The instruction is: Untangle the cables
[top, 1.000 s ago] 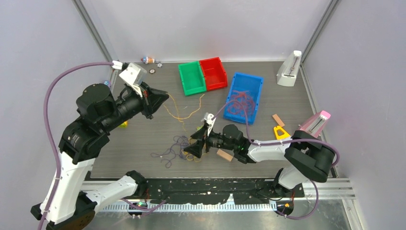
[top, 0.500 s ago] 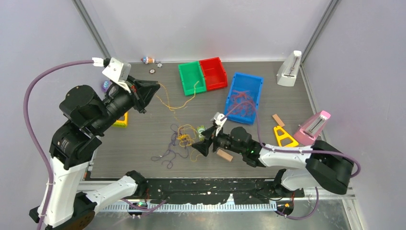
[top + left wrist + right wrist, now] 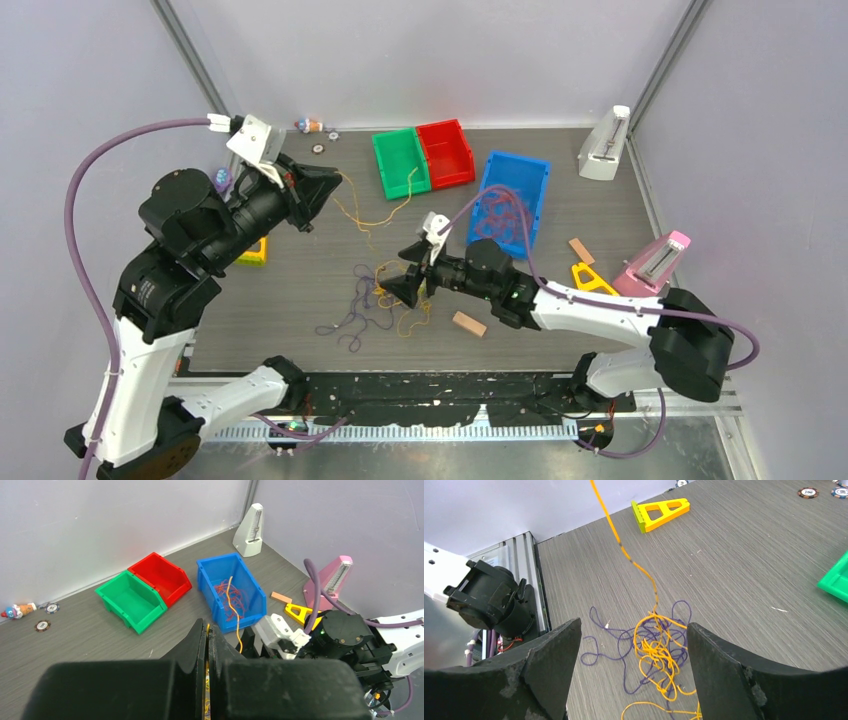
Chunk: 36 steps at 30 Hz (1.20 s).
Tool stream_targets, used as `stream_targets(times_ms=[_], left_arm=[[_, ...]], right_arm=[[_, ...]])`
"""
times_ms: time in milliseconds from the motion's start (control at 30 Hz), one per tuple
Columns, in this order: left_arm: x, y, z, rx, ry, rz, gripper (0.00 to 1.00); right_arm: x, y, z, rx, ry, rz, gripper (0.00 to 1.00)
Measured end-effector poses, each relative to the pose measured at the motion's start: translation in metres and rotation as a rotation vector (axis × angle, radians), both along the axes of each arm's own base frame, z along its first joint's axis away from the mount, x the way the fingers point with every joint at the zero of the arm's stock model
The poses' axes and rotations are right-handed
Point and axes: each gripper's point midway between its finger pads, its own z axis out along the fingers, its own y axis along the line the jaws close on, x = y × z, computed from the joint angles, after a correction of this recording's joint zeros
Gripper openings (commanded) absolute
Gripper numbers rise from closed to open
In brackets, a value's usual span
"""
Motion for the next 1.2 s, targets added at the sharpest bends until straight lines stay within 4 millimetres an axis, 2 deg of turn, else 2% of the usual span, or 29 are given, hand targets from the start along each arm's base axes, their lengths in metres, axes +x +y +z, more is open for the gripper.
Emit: stream_targets(times_ms=[133,200,300,333,367,400,467,600,700,800,967,1067,1200], left_arm=[[0.0,-0.001,-0.001,0.001,0.003,-0.005,0.0],[0.0,-0.002,-0.001,0.001,0.003,-0.009,0.0],[-0.001,-0.002,0.0,-0.001,0.003,-0.01,0.0],[-0.001,-0.002,-0.001,-0.001,0.004,-0.01,0.0],[-0.001,-0.002,-0.001,-0.002,0.004,-0.01,0.0],[-0.001,-0.002,-0.001,-0.002,0.004,-0.009,0.0],[-0.001,-0.001,-0.009,0.003,0.016,-0.008,0.0],[0.004,0.002,-0.04,0.026,0.08,0.031,0.0],[0.012,0.01,-0.072,0.045,0.14,0.103,0.0],[0.021,0.014,-0.116,0.088,0.232,0.163,0.0],[0.029,0.014,-0.163,0.141,0.333,0.208,0.0],[0.029,0.015,-0.179,0.15,0.362,0.218,0.0],[0.031,0.015,-0.178,0.135,0.351,0.225,0.0]], right_arm=[[0.009,0.015,-0.004,-0.022,0.002,0.0,0.74],[0.015,0.025,-0.008,-0.035,0.003,0.002,0.66],[0.023,0.038,-0.012,-0.047,0.008,0.005,0.43],[0.025,0.041,-0.013,-0.05,0.009,0.005,0.3],[0.026,0.043,-0.014,-0.051,0.017,0.005,0.24],[0.026,0.044,-0.016,-0.052,0.022,0.004,0.14],[0.026,0.044,-0.016,-0.049,0.031,0.0,0.06],[0.028,0.041,-0.014,-0.047,0.057,-0.025,0.05],[0.027,0.033,-0.006,-0.05,0.064,-0.046,0.06],[0.025,0.024,0.011,-0.033,0.055,-0.065,0.05],[0.027,0.011,0.043,-0.004,0.046,-0.116,0.05],[0.031,0.007,0.059,0.006,0.054,-0.151,0.05],[0.038,0.002,0.088,-0.017,0.05,-0.194,0.05]])
